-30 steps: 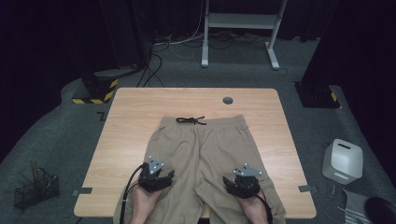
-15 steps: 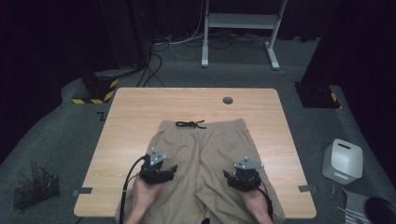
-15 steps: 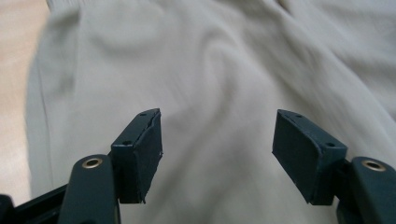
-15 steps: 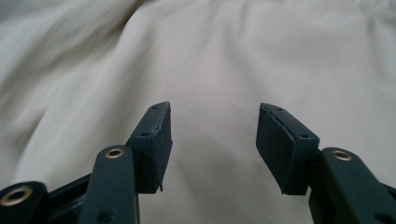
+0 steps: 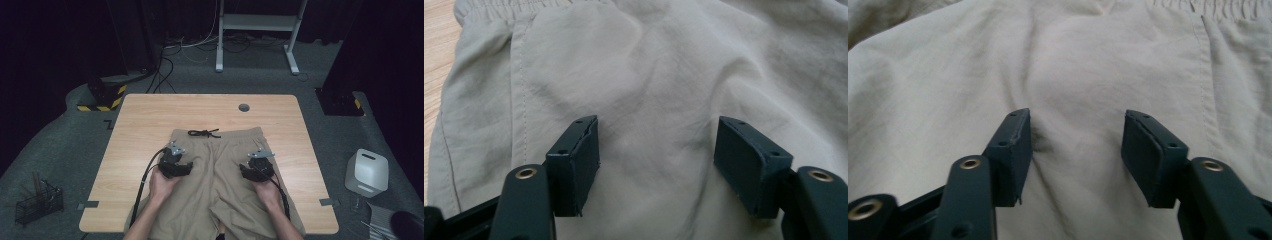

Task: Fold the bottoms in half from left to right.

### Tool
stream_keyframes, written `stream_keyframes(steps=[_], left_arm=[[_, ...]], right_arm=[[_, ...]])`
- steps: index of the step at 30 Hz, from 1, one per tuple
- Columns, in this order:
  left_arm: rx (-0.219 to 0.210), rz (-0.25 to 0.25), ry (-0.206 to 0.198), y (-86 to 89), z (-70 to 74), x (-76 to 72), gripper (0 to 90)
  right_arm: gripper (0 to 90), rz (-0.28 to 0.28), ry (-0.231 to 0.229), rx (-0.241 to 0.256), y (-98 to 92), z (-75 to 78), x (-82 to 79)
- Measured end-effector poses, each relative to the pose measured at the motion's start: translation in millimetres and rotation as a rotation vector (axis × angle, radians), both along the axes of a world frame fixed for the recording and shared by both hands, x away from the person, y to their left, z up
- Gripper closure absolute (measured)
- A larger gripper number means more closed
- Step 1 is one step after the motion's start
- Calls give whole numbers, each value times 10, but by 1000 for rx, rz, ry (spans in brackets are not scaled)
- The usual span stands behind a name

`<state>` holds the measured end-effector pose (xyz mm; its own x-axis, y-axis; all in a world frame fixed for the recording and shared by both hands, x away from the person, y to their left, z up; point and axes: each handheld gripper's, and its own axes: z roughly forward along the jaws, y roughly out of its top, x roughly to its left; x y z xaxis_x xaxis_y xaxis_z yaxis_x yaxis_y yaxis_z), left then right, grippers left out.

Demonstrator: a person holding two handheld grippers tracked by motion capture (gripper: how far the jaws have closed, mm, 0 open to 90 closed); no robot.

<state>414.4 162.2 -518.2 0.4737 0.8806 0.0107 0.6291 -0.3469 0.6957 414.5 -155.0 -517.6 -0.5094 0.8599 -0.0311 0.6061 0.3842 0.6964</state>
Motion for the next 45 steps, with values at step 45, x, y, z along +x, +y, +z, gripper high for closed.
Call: stream_keyframes(steps=[45], left_arm=[[-75, 121, -17, 514, 170, 108, 363]], right_arm=[[444, 51, -52, 29, -112, -59, -603]])
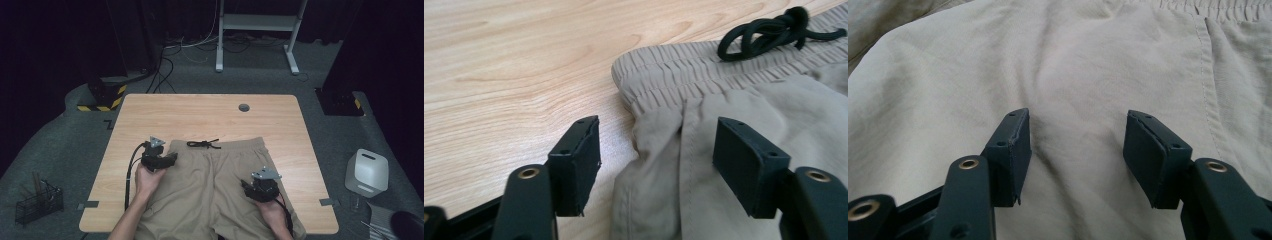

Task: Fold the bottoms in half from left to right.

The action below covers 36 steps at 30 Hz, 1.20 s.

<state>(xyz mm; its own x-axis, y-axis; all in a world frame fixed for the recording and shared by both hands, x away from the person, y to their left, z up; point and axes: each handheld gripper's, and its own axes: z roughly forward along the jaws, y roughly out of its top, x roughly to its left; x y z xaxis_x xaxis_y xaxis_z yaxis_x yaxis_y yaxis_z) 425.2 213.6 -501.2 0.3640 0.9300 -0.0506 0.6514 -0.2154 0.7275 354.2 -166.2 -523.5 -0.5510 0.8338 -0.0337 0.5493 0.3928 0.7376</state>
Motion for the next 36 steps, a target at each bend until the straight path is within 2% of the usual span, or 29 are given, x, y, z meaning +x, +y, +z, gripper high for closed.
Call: stream_keyframes(steps=[7, 9, 13, 15, 20, 21, 23, 25, 29, 36], left_arm=[[-22, -17, 39, 2, -124, 89, 454], [-38, -33, 40, 1, -142, 98, 519], [-25, -47, 41, -1, -159, 110, 569], [-32, -41, 43, 11, -158, 121, 600], [-1, -60, 59, -6, -135, 155, 688], [0, -63, 60, -1, -134, 160, 736], [-16, -69, 71, 11, -132, 173, 755], [-12, -78, 73, 25, -129, 186, 808], [-22, -79, 69, 14, -121, 191, 856], [-49, -76, 60, 34, -77, 182, 868]], right_arm=[[444, 0, 0, -1, 0, 0, 0], [444, 0, -1, -1, 0, 0, -1], [444, 0, 0, -1, 0, 0, 0], [444, 0, -1, -1, 0, 0, 0], [443, -1, -1, -1, 1, 0, 0], [442, -1, -1, -1, 1, 0, 0], [441, -2, -1, -2, 1, 0, 0], [441, -3, -1, -2, 1, 0, 0], [437, -1, -2, -3, 0, 0, 2], [424, -6, 2, -1, -2, 1, 5]])
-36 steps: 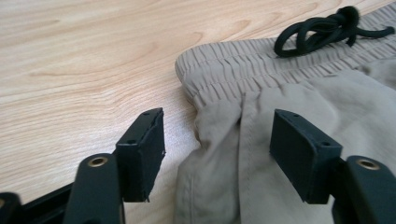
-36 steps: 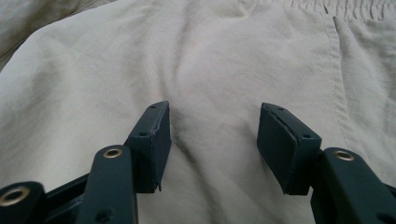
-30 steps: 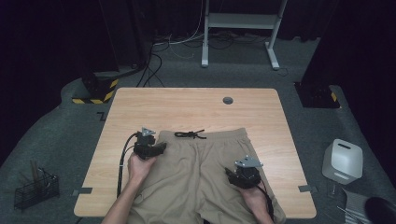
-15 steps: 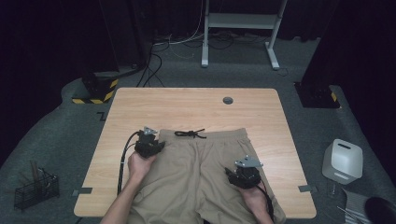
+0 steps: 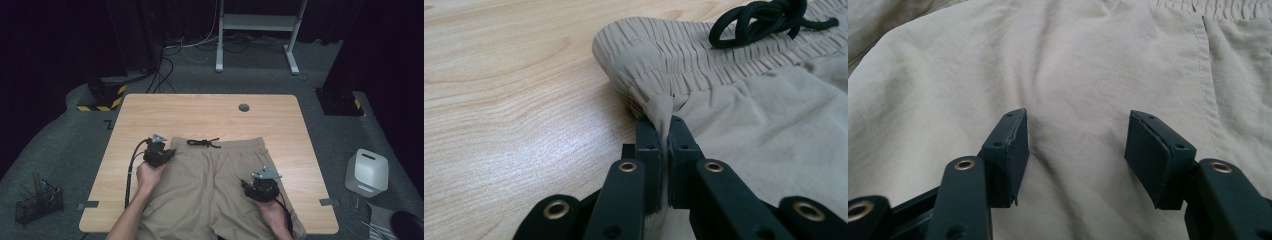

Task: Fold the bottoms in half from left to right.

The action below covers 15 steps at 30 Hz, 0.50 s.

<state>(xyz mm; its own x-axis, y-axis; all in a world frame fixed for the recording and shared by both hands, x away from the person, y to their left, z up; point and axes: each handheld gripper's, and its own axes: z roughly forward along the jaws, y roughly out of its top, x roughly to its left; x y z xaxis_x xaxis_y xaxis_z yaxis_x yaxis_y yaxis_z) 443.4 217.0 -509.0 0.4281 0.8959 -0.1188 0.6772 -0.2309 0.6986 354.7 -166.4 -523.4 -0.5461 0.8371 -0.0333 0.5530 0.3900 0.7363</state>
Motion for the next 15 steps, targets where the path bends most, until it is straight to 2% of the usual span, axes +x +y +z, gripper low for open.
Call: stream_keyframes(steps=[5, 12, 15], left_arm=[[-22, 0, 4, 20, 18, 6, 871], [-19, -11, -13, 15, 117, 7, 874], [-32, -13, -16, 20, 158, 14, 876]], right_arm=[[404, 1, 2, -2, 4, 1, 13], [411, 7, 8, -9, 38, 11, 57], [420, 38, 4, -24, 105, 34, 61]])
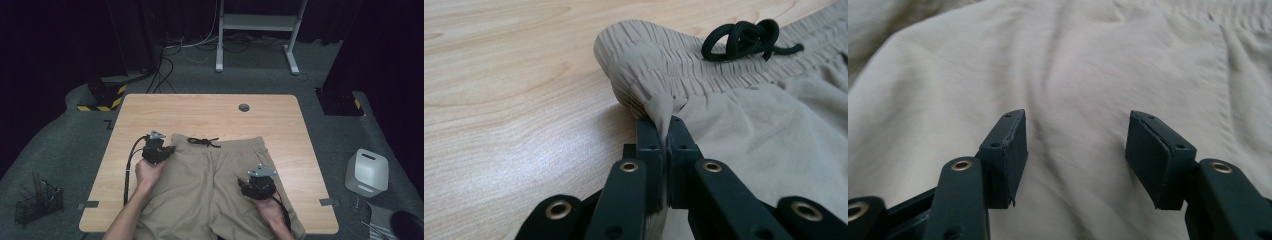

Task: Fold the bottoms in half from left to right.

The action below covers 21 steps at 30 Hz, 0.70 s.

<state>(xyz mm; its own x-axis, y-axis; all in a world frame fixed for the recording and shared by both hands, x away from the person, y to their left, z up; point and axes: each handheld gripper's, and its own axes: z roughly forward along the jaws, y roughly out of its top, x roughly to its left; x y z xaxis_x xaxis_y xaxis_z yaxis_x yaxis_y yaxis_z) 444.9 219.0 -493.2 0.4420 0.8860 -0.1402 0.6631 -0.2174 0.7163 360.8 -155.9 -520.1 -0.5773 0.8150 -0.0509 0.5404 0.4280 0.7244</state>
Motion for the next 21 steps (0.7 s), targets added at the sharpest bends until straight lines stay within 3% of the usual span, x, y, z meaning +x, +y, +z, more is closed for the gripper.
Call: stream_keyframes(steps=[5, 16, 21], left_arm=[[-28, 5, 3, 21, 19, 9, 877], [-46, 11, 4, 54, 59, 32, 879], [-48, 12, -5, 60, 122, 67, 880]], right_arm=[[423, 54, -18, 28, 133, 56, -10], [422, 173, -23, 49, 472, 66, 12], [423, 194, -20, 61, 574, 65, 55]])
